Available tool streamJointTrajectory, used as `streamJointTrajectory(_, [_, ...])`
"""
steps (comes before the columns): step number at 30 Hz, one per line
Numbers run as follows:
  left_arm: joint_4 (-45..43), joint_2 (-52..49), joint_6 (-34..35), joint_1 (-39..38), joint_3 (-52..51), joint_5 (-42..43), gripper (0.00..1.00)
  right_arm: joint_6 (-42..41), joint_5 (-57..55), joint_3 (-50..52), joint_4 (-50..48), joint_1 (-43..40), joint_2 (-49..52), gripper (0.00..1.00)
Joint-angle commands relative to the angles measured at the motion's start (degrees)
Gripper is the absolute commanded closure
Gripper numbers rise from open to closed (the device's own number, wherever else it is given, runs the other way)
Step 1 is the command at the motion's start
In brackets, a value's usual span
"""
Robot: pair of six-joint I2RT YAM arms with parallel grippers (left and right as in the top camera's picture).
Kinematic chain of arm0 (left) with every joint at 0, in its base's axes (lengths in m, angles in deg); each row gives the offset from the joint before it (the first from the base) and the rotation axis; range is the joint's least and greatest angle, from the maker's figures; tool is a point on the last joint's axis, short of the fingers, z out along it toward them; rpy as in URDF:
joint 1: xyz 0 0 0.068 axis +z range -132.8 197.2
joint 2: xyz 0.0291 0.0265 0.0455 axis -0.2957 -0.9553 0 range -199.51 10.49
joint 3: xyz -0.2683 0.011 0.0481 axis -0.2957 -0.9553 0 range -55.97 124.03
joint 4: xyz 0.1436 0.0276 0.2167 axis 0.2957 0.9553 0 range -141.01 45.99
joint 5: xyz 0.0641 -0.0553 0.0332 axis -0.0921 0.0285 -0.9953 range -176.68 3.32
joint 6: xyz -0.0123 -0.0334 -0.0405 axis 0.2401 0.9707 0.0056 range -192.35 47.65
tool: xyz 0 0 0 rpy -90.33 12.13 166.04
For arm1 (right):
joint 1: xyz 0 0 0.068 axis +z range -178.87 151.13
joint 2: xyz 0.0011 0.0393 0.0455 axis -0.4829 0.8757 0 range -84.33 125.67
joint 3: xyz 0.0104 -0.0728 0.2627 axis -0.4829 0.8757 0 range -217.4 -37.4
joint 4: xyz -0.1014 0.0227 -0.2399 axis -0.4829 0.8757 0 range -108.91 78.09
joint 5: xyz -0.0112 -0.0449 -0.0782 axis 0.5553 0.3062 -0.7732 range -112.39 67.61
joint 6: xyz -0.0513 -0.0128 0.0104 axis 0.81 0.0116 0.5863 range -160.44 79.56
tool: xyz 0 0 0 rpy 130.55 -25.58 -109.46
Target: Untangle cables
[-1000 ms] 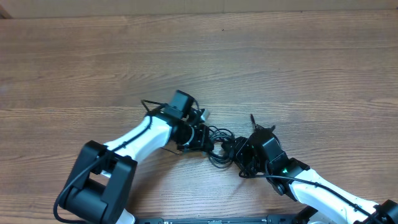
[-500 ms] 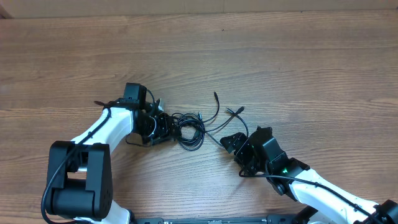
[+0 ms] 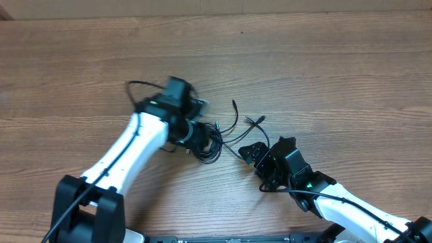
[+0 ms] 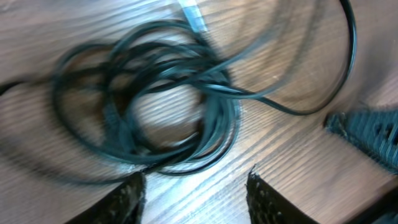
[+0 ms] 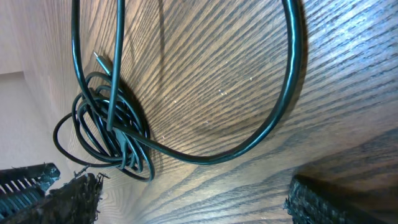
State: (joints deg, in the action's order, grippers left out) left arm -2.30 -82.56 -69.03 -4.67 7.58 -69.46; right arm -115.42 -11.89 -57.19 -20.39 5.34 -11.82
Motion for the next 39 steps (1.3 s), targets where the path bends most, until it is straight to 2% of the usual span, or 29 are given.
streamJointTrajectory(1, [-2.2,-0.3,-6.9,-5.8,0.8,-8.5,0.45,0.1,-0.6,0.3,-0.1,0.2,0.2,0.05])
streamJointTrajectory(7, [-4.6,-3.2,-7.0,-9.0,0.8,-10.6,0.59,0.1,-0.6,0.3,-0.1,0.2,0.2,0.05])
streamJointTrajectory(12, [-4.9,-7.3,-7.0,-8.9,0.6,-12.3,0.58,0.1,-0.6,0.3,-0.1,0.2,0.2,0.04])
streamJointTrajectory(16, [-5.4,-10.0,-7.0,-8.9,0.6,-12.3,0.72,0.1,-0.6,0.3,-0.1,0.2,0.2,0.04])
streamJointTrajectory(21, [-5.5,-13.2,-7.0,-8.9,0.5,-10.3,0.83,0.1,-0.6,0.3,-0.1,0.2,0.2,0.04])
streamJointTrajectory(23, [-5.5,-13.7,-7.0,-8.9,0.5,-10.1,0.96,0.1,-0.6,0.3,-0.1,0.2,0.2,0.04])
streamJointTrajectory(28, [-4.4,-13.7,-7.0,-8.9,0.6,-10.1,0.96,0.1,-0.5,0.3,-0.1,0.2,0.2,0.04])
streamJointTrajectory(34, [2.0,-10.1,-7.0,-8.9,1.2,-9.3,0.96,0.1,0.3,0.3,-0.3,0.2,0.2,0.05])
streamJointTrajectory(39, [2.3,-4.7,-7.2,-8.9,1.2,-3.4,0.96,8.8,6.8,0.3,-5.9,0.2,0.2,0.1])
